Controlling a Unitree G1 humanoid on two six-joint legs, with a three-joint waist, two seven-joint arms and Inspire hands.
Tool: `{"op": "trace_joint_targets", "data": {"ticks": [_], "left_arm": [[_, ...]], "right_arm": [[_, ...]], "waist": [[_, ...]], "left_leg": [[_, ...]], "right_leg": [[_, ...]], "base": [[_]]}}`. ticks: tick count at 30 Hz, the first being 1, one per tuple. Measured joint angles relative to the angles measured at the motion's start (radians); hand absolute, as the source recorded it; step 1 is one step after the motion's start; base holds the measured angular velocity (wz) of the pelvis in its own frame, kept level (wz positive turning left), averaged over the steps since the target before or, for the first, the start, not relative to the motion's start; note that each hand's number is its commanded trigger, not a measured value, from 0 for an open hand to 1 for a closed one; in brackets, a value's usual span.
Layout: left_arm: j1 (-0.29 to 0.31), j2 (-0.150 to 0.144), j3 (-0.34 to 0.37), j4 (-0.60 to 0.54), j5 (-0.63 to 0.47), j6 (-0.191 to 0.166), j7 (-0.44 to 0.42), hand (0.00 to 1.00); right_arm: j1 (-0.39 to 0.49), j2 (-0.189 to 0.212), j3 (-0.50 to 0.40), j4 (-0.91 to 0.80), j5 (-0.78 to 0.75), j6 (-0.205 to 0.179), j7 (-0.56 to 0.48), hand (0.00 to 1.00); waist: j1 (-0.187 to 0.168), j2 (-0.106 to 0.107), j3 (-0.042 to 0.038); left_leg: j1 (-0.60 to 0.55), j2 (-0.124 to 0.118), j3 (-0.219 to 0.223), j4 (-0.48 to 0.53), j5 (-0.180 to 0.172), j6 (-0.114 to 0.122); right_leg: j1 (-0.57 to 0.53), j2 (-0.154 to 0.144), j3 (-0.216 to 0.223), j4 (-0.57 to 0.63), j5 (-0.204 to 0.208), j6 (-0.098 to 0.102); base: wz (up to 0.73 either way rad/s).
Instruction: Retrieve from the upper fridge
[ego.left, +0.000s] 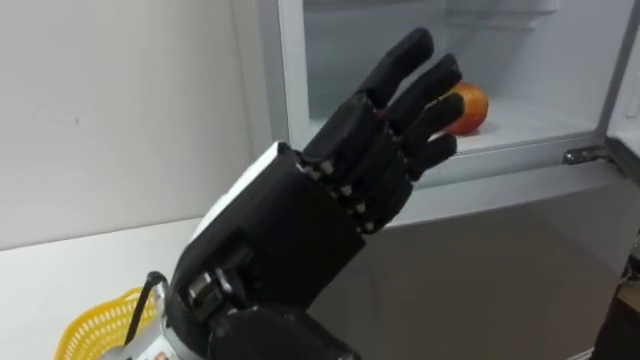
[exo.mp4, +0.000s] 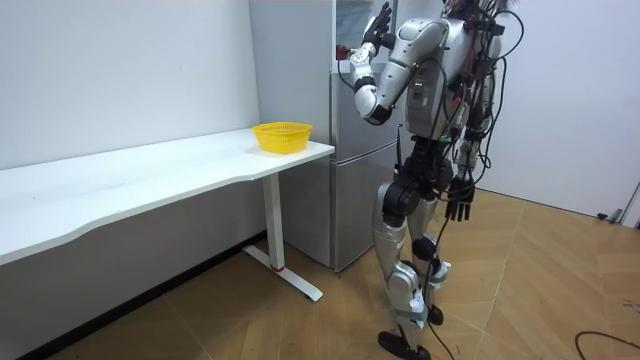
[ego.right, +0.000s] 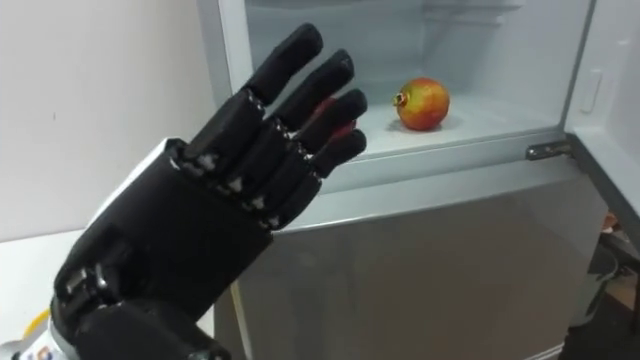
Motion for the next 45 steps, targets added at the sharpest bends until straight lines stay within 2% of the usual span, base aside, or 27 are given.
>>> {"op": "trace_joint_targets", "data": {"ticks": [2,4,6,7,9,10,12,13,15,16,18,21,24,25,28,30,31,33,36,38,40,41,43,45], "left_arm": [[0.016,-0.001,0.036,-0.015,0.082,-0.01,0.047,0.0],[0.049,0.001,0.089,-0.041,0.186,-0.02,0.095,0.0],[0.085,0.002,0.177,-0.047,0.255,-0.043,0.162,0.0],[0.095,0.002,0.198,-0.047,0.263,-0.049,0.181,0.0],[0.145,0.008,0.307,-0.056,0.349,-0.071,0.243,0.0],[0.16,0.009,0.338,-0.057,0.367,-0.074,0.263,0.0],[0.219,0.008,0.454,-0.069,0.382,-0.081,0.369,0.0],[0.23,0.008,0.48,-0.069,0.384,-0.084,0.398,0.0],[0.275,0.008,0.584,-0.065,0.411,-0.098,0.529,0.0],[0.285,0.008,0.605,-0.064,0.416,-0.1,0.559,0.0],[0.328,0.008,0.696,-0.029,0.454,-0.121,0.671,0.0],[0.407,-0.006,0.795,0.066,0.453,-0.121,0.771,0.0],[0.47,-0.013,0.806,0.184,0.398,-0.121,0.879,0.0],[0.476,-0.018,0.804,0.217,0.391,-0.12,0.892,0.0],[0.525,-0.033,0.775,0.419,0.358,-0.114,0.953,0.0],[0.562,-0.076,0.754,0.594,0.314,-0.089,0.963,0.0],[0.571,-0.084,0.742,0.641,0.307,-0.083,0.964,0.0],[0.585,-0.097,0.688,0.86,0.294,-0.058,0.952,0.0],[0.584,-0.102,0.623,1.096,0.288,-0.026,0.918,0.0],[0.59,-0.106,0.583,1.189,0.288,-0.018,0.898,0.0],[0.588,-0.106,0.538,1.288,0.293,-0.012,0.866,0.0],[0.585,-0.106,0.517,1.353,0.312,-0.003,0.839,0.0],[0.58,-0.106,0.497,1.447,0.352,0.013,0.79,0.0],[0.578,-0.112,0.449,1.524,0.39,0.031,0.737,0.0]], "right_arm": [[0.007,0.0,-0.011,0.011,0.006,-0.01,-0.011,0.0],[0.018,0.001,-0.033,0.014,0.008,-0.019,-0.021,0.0],[0.034,0.004,-0.039,0.018,0.0,-0.029,-0.022,0.0],[0.037,0.007,-0.039,0.019,-0.001,-0.03,-0.019,0.0],[0.05,0.018,-0.091,0.024,-0.011,-0.032,-0.019,0.0],[0.052,0.018,-0.102,0.026,-0.01,-0.035,-0.021,0.0],[0.063,0.02,-0.135,0.023,-0.001,-0.04,-0.035,0.0],[0.067,0.019,-0.142,0.021,-0.001,-0.04,-0.036,0.0],[0.082,0.019,-0.156,0.015,-0.001,-0.039,-0.05,0.0],[0.091,0.02,-0.157,0.014,-0.001,-0.039,-0.051,0.0],[0.103,0.02,-0.175,-0.012,-0.011,-0.031,-0.055,0.0],[0.107,0.022,-0.205,-0.042,-0.013,-0.017,-0.065,0.0],[0.106,0.025,-0.191,-0.059,-0.006,-0.005,-0.066,0.0],[0.107,0.026,-0.189,-0.064,-0.004,-0.001,-0.066,0.0],[0.107,0.028,-0.166,-0.075,-0.003,0.019,-0.062,0.0],[0.108,0.027,-0.164,-0.08,0.0,0.032,-0.063,0.0],[0.108,0.028,-0.163,-0.081,0.001,0.038,-0.062,0.0],[0.109,0.032,-0.164,-0.081,-0.001,0.049,-0.053,0.0],[0.107,0.031,-0.165,-0.081,-0.001,0.052,-0.039,0.0],[0.105,0.028,-0.165,-0.086,-0.004,0.064,-0.03,0.0],[0.105,0.025,-0.164,-0.098,-0.003,0.072,-0.018,0.0],[0.104,0.025,-0.165,-0.098,-0.003,0.071,-0.012,0.0],[0.105,0.027,-0.164,-0.101,-0.005,0.071,0.0,0.0],[0.095,0.027,-0.166,-0.1,-0.004,0.071,0.003,0.0]], "waist": [[0.011,0.007,-0.0039],[0.029,0.015,-0.0032],[0.052,0.019,-0.0016],[0.055,0.019,-0.0014],[0.091,0.019,-0.0007],[0.102,0.02,-0.0005],[0.13,0.021,0.0002],[0.138,0.025,0.0018],[0.167,0.027,0.0032],[0.173,0.026,0.0034],[0.212,0.03,0.0039],[0.22,0.042,0.0029],[0.227,0.042,0.0026],[0.23,0.043,0.0027],[0.238,0.041,-0.0014],[0.243,0.04,-0.0033],[0.242,0.034,-0.0052],[0.24,0.025,-0.0083],[0.239,0.009,-0.0091],[0.24,-0.001,-0.0088],[0.24,-0.001,-0.0088],[0.237,-0.006,-0.0052],[0.235,-0.006,-0.0038],[0.214,-0.004,-0.0024]], "left_leg": [[0.004,0.001,-0.002,0.0,0.001,-0.001],[0.011,0.002,-0.003,0.0,0.001,-0.001],[0.017,0.002,-0.02,0.0,0.002,-0.003],[0.018,0.002,-0.028,0.0,0.002,-0.003],[0.021,-0.001,-0.04,-0.001,0.003,-0.005],[0.022,-0.003,-0.042,-0.003,0.003,-0.005],[0.024,-0.007,-0.064,-0.003,0.003,-0.005],[0.025,-0.007,-0.068,-0.003,0.003,-0.005],[0.024,-0.01,-0.096,-0.003,0.003,-0.005],[0.024,-0.011,-0.101,-0.002,0.003,-0.005],[0.021,-0.012,-0.112,-0.001,0.004,-0.007],[0.016,-0.017,-0.136,0.002,0.005,-0.007],[0.008,-0.025,-0.162,0.004,0.005,-0.007],[0.007,-0.026,-0.164,0.004,0.005,-0.007],[0.008,-0.026,-0.167,0.001,0.005,-0.007],[0.007,-0.026,-0.166,0.001,0.005,-0.007],[0.007,-0.026,-0.165,0.001,0.005,-0.007],[0.007,-0.026,-0.17,0.001,0.005,-0.007],[0.006,-0.025,-0.168,0.003,0.005,-0.008],[0.006,-0.025,-0.174,-0.001,0.005,-0.008],[0.008,-0.026,-0.174,-0.003,0.004,-0.008],[0.008,-0.025,-0.174,-0.002,0.004,-0.007],[0.007,-0.024,-0.174,-0.004,0.004,-0.008],[0.008,-0.024,-0.179,-0.002,0.003,-0.009]], "right_leg": [[0.004,0.001,-0.002,0.0,0.0,0.0],[0.012,0.001,-0.013,-0.001,0.0,0.0],[0.023,-0.002,-0.034,-0.001,-0.001,-0.003],[0.027,-0.002,-0.04,-0.001,-0.002,-0.003],[0.034,-0.007,-0.058,-0.002,-0.007,-0.007],[0.036,-0.008,-0.061,-0.002,-0.01,-0.007],[0.048,-0.013,-0.084,-0.008,-0.014,-0.006],[0.049,-0.013,-0.084,-0.013,-0.014,-0.006],[0.06,-0.016,-0.108,-0.019,-0.016,-0.005],[0.062,-0.016,-0.112,-0.019,-0.017,-0.005],[0.063,-0.019,-0.125,-0.018,-0.022,-0.007],[0.068,-0.024,-0.146,-0.021,-0.027,-0.005],[0.071,-0.032,-0.166,-0.018,-0.036,-0.002],[0.071,-0.032,-0.168,-0.018,-0.037,-0.002],[0.071,-0.033,-0.173,-0.016,-0.043,-0.003],[0.071,-0.033,-0.173,-0.016,-0.045,-0.004],[0.07,-0.034,-0.173,-0.016,-0.046,-0.003],[0.073,-0.034,-0.179,-0.016,-0.049,-0.003],[0.072,-0.033,-0.178,-0.016,-0.049,-0.004],[0.073,-0.033,-0.178,-0.016,-0.049,-0.004],[0.075,-0.033,-0.178,-0.015,-0.049,-0.004],[0.076,-0.033,-0.178,-0.014,-0.048,-0.004],[0.082,-0.033,-0.18,-0.014,-0.047,-0.006],[0.088,-0.033,-0.19,-0.016,-0.047,-0.006]], "base": [[0.03],[0.02],[0.19],[0.28],[0.16],[0.14],[0.26],[0.25],[0.27],[0.26],[0.14],[0.22],[0.22],[0.13],[0.03],[0.0],[0.0],[0.06],[0.0],[0.02],[0.0],[0.0],[0.03],[0.13]]}}
